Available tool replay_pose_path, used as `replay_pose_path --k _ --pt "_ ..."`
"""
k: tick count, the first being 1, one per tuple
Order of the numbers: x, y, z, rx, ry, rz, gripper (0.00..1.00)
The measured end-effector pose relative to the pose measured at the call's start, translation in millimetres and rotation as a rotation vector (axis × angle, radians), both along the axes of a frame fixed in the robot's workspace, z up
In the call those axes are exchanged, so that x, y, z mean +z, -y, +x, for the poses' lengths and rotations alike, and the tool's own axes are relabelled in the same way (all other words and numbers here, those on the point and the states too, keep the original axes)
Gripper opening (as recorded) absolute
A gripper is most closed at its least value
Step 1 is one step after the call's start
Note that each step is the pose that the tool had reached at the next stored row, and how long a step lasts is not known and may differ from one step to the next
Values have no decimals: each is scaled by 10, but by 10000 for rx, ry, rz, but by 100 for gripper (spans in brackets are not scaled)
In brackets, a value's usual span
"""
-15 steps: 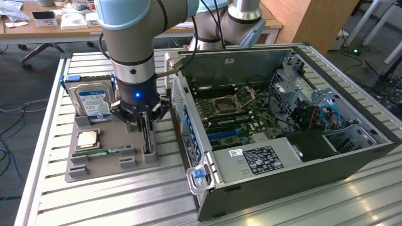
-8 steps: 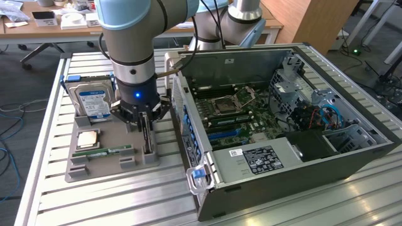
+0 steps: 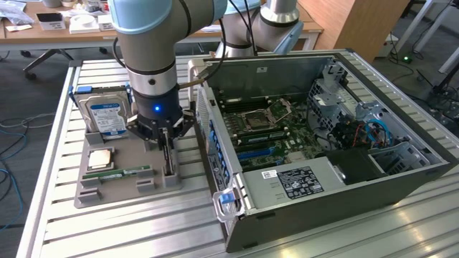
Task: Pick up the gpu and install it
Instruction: 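Pick up the gpu and move the gpu toward the slot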
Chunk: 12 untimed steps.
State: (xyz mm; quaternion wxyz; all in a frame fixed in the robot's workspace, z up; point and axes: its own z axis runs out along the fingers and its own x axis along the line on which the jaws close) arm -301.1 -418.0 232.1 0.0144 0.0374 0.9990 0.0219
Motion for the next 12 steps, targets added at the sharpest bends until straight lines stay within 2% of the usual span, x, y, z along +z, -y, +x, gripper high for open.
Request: replay_pose_path --k 1,2,12 --pt "0 0 0 -1 1 -1 27" --pt "0 0 0 0 1 0 26" --pt "0 0 0 -1 1 0 26"
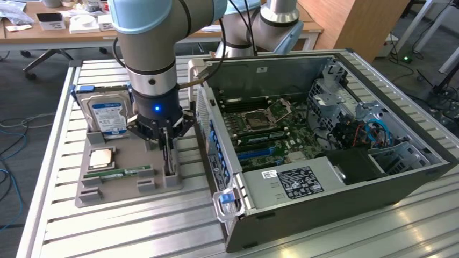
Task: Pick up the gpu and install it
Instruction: 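Pick up the gpu and move the gpu toward the slot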
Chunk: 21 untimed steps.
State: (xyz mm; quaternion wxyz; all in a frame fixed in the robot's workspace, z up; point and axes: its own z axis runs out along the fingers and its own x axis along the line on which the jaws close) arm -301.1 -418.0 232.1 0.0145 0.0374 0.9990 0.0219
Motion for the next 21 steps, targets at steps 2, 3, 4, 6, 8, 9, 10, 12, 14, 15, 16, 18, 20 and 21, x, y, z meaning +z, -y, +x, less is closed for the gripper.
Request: replay_pose_path --k 2,3,4,6,8,9,10,12,14,15,16,18,20,21 --pt "0 0 0 19 0 0 26" --pt "0 0 0 93 0 -1 26" --pt "0 0 -1 220 0 -1 26" --pt "0 0 0 437 0 0 26" --pt "0 0 0 473 0 0 26" --pt "0 0 0 473 0 0 26" --pt "0 0 0 474 -1 0 26" --pt "0 0 0 474 0 0 26" --pt "2 -1 1 474 3 3 26" --pt "11 0 0 474 2 2 26" --pt "27 0 0 474 0 1 26" --pt "66 0 0 473 1 0 26" --pt "111 0 0 474 0 0 26" --pt "137 0 0 474 0 0 26"
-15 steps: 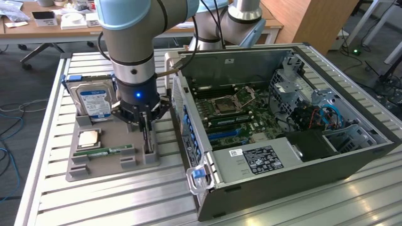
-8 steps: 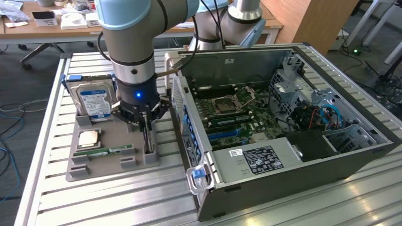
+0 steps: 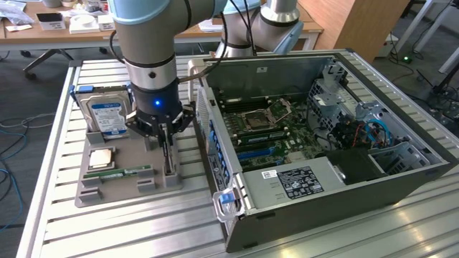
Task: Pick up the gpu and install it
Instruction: 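Pick up the gpu and move the gpu toward the slot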
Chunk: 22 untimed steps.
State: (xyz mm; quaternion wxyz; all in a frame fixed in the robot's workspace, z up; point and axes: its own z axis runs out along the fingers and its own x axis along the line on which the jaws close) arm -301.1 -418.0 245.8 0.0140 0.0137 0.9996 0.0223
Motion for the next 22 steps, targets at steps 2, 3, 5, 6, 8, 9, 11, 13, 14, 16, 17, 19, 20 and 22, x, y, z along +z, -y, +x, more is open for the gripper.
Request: replay_pose_path --k 2,3,5,6,8,9,11,13,14,16,17,19,20,22 --pt "55 0 0 0 0 0 26" --pt "84 0 0 0 0 0 26" --pt "149 0 0 0 0 0 26" --pt "182 0 0 0 0 0 26" --pt "259 0 0 1 1 0 26" --pt "301 0 0 0 1 0 26" --pt "390 0 0 1 0 0 26" --pt "479 0 0 0 1 0 26" --pt "528 0 0 1 1 0 26" --pt "619 0 0 1 0 0 26" --pt "663 0 0 1 1 0 26" --pt "751 0 0 0 0 0 26" --pt "796 0 0 0 0 0 26" --pt "887 0 0 0 1 0 26"
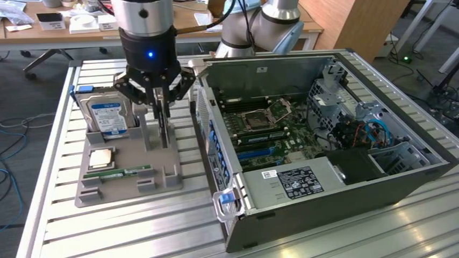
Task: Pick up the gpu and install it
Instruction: 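Pick up the gpu and move the gpu toward the slot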
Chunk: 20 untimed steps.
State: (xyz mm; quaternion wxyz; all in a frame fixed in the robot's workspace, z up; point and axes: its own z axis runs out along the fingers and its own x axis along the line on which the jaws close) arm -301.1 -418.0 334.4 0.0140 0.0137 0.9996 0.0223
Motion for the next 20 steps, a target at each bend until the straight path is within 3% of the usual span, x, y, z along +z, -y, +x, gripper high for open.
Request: replay_pose_path --k 10,20 --pt "383 0 0 1 0 0 26" --pt "618 0 0 1 0 -1 26"
